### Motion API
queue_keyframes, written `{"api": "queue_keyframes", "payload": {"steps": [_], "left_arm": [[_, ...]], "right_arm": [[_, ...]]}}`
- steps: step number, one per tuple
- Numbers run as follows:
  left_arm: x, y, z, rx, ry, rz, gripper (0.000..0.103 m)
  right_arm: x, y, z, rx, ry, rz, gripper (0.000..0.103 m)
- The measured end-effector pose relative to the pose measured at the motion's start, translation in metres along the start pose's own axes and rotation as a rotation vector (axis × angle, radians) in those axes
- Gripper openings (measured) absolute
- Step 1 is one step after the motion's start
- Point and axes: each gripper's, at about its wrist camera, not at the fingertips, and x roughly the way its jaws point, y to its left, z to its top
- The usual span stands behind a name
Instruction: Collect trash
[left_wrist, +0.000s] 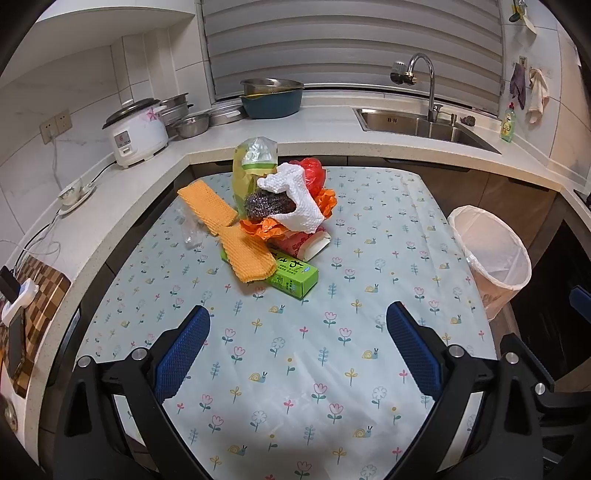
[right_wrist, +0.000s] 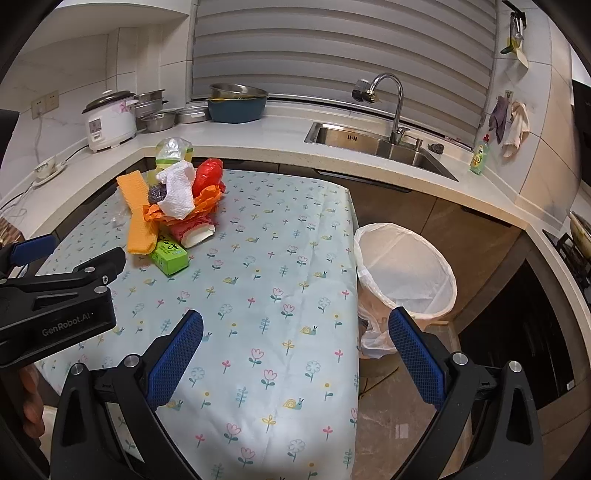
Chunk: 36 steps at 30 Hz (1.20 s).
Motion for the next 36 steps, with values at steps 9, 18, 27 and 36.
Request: {"api": "queue_keyframes", "payload": {"steps": [9, 18, 27, 36], "left_arm": [[-0.0022, 0.0006, 0.0004, 0.005, -0.011, -0.003, 0.092], [-0.0020, 0.0030, 0.0019, 0.003, -0.018, -0.004, 0.092], [-0.0021, 0.0029, 0.0027, 0.006, -0.019, -0.010, 0.092], [-0.0019, 0.0021, 0.0033, 0.005, -0.026, -0.007, 0.092]], "right_arm": [[0.0006, 0.0042, 0.0031, -0.011, -0.003, 0.000, 0.096], [-0.0006, 0.0038, 0.0032, -0.015, -0.005, -0.005, 0.096], [0.0009, 0.0025, 0.0036, -0.016, -0.006, -0.008, 0.096], [0.0006, -0.0001, 0.0032, -0.012, -0.008, -0.019, 0.096]]}}
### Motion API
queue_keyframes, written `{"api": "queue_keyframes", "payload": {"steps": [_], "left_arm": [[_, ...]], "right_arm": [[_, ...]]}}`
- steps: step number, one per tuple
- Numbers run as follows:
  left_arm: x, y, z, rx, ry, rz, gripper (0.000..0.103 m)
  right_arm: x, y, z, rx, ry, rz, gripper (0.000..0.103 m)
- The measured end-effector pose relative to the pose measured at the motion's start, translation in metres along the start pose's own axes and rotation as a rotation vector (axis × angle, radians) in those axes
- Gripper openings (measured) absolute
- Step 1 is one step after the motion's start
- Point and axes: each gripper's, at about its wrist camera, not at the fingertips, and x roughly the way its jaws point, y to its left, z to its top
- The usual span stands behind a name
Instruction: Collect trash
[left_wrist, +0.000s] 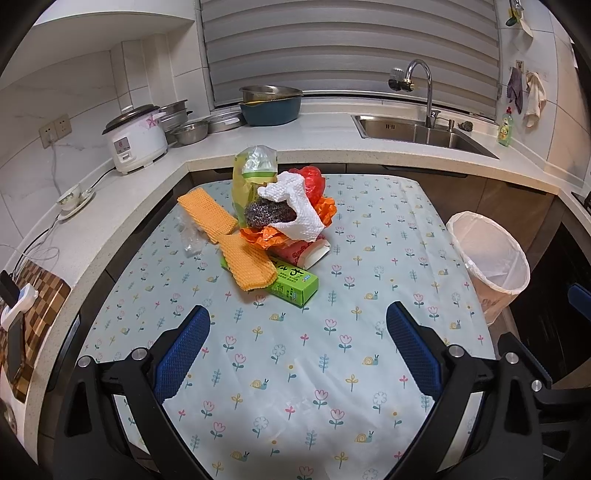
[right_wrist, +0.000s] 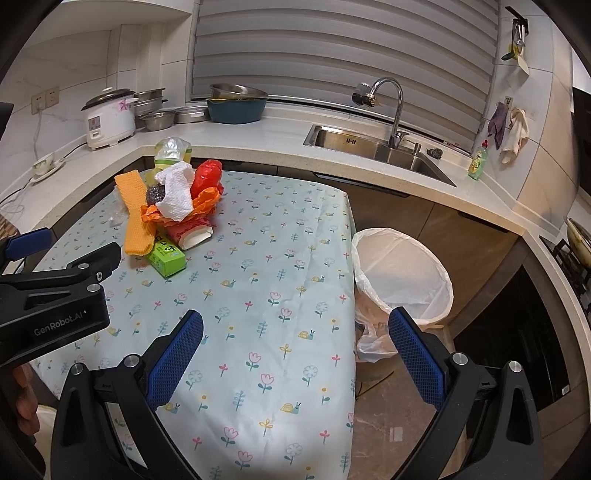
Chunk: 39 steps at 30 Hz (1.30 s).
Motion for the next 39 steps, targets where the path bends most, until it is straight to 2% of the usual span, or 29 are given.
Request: {"api": "queue_keyframes", "payload": {"steps": [32, 39], "left_arm": [[0.0025, -0.0018, -0.0041, 0.004, -0.008, -0.019, 0.092], [0.0063, -0.0026, -0.0042, 0.005, 0.010, -0.049, 0.092]], "right_arm": [[0.0025, -0.0042, -0.0023, 0.004, 0.002, -0.020, 0.096], [0.0064, -0.0058, -0.0012, 0.017, 0.004, -0.035, 0.096]]}}
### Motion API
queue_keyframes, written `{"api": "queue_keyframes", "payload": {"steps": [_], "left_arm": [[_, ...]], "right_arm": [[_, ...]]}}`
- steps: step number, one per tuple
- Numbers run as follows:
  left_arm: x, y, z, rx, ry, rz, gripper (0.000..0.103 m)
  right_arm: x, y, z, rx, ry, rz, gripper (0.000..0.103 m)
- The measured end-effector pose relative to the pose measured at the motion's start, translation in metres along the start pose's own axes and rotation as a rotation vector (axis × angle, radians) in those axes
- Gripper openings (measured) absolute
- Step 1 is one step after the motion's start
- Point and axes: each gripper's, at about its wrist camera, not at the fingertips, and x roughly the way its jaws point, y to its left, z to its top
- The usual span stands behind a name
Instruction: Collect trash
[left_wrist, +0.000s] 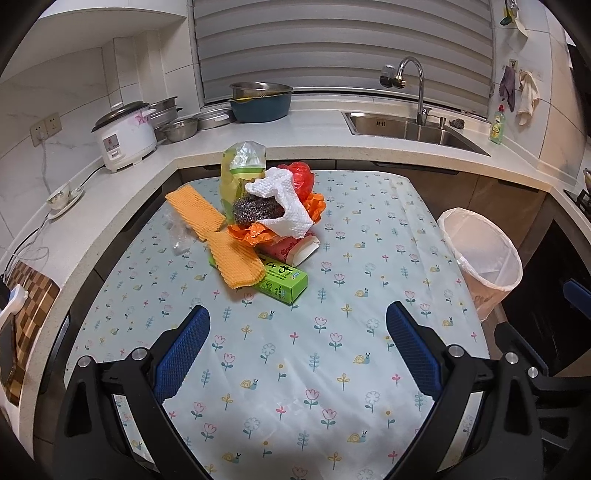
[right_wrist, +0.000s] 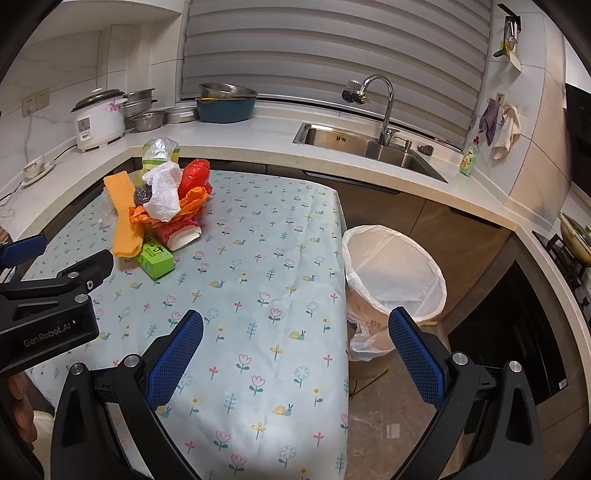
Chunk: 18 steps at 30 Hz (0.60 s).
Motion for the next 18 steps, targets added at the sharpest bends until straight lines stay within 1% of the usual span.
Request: {"api": "queue_keyframes", "payload": {"steps": [5, 9, 14, 18], "left_arm": [[0.007, 0.006, 0.003, -0.008, 0.016, -0.011, 0.092], [0.016, 0.018, 0.006, -0.029, 0.027, -0.013, 0.092], [0.025, 0.036, 0.014, -0.032, 0.013, -0.007, 0.092], [0.038, 0.052, 0.027, -0.035, 0.015, -0.009, 0.092]], "right_arm": [[0.004, 0.000, 0.003, 0.017, -0.002, -0.016, 0.096], [0.008, 0.001, 0.010, 0.029, -0.011, -0.015, 0.096], [0.019, 0.013, 0.026, 0.027, -0.031, 0.003, 0.096], [0.034, 0.027, 0.043, 0.025, -0.047, 0.038, 0.096]]}}
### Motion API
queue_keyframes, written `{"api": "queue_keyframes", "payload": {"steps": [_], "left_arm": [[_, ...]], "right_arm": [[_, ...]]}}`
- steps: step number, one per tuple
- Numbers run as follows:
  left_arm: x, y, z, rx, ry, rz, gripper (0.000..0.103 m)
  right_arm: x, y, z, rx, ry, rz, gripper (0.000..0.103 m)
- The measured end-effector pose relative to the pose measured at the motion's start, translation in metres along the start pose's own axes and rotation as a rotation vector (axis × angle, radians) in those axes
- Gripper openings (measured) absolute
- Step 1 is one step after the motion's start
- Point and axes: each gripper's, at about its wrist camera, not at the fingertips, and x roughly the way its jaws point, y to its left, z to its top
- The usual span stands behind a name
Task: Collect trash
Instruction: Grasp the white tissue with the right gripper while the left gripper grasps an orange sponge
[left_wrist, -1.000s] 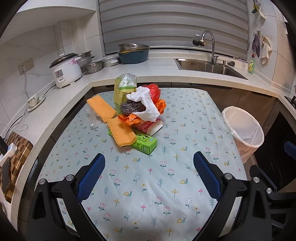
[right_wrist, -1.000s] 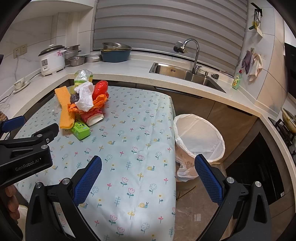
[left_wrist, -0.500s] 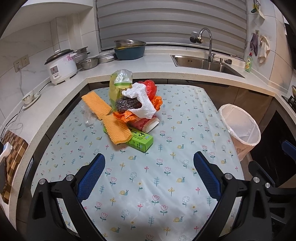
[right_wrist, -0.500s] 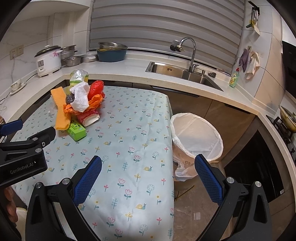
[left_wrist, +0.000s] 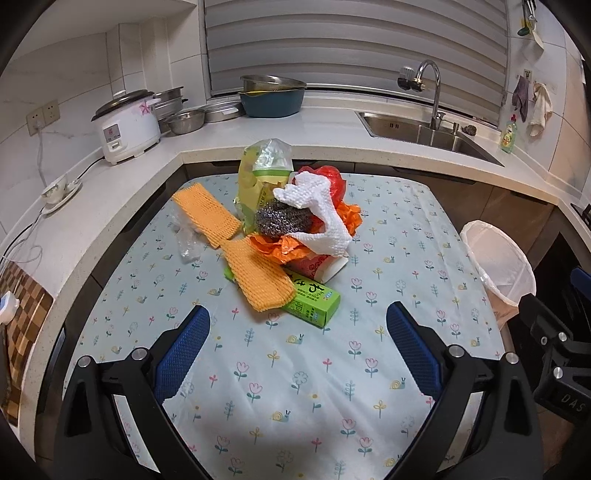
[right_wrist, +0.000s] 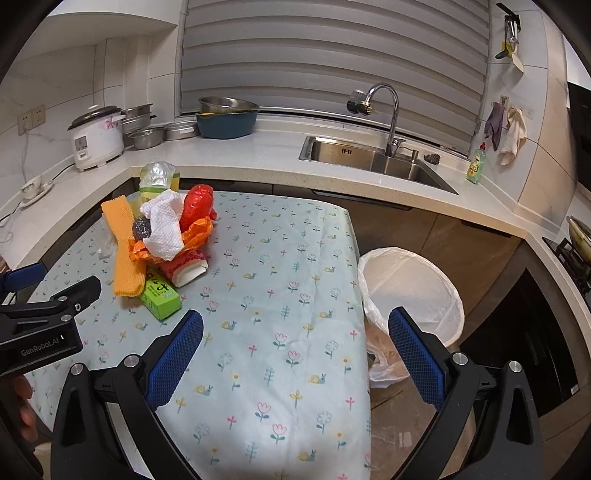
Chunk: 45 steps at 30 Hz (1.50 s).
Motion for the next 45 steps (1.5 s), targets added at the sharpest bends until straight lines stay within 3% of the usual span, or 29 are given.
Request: {"api": "queue_keyframes", "payload": {"steps": [8, 14, 21, 24, 28, 33, 45], "left_arm": [[0.035, 0.042, 0.014, -0.024, 0.017, 0.059, 0.092], [0.064, 0.074, 0.013, -0.053, 0.064, 0.085, 0.092], [0.092, 0.092, 0.012, -0.066, 0.107, 0.076, 0.093], [0.101, 0.095, 0.012, -0.067, 0.122, 0.061, 0.093], [0.113, 0.092, 0.011, -0.066, 0.140, 0.036, 0.093], [0.128, 0.082, 0.009, -0.058, 0.167, 0.002, 0.093], [0.158, 0.058, 0.007, -0.068, 0.213, -0.050, 0.093]], "right_arm": [[0.048, 0.045, 0.034, -0.022, -0.003, 0.093, 0.091], [0.087, 0.092, 0.052, -0.066, 0.023, 0.180, 0.079], [0.123, 0.129, 0.065, -0.086, 0.053, 0.248, 0.061], [0.138, 0.136, 0.064, -0.093, 0.088, 0.262, 0.041], [0.149, 0.128, 0.058, -0.063, 0.123, 0.272, 0.009], [0.131, 0.102, 0.061, -0.028, 0.075, 0.220, 0.003], [0.096, 0.026, 0.078, 0.090, -0.033, 0.103, 0.002]]}}
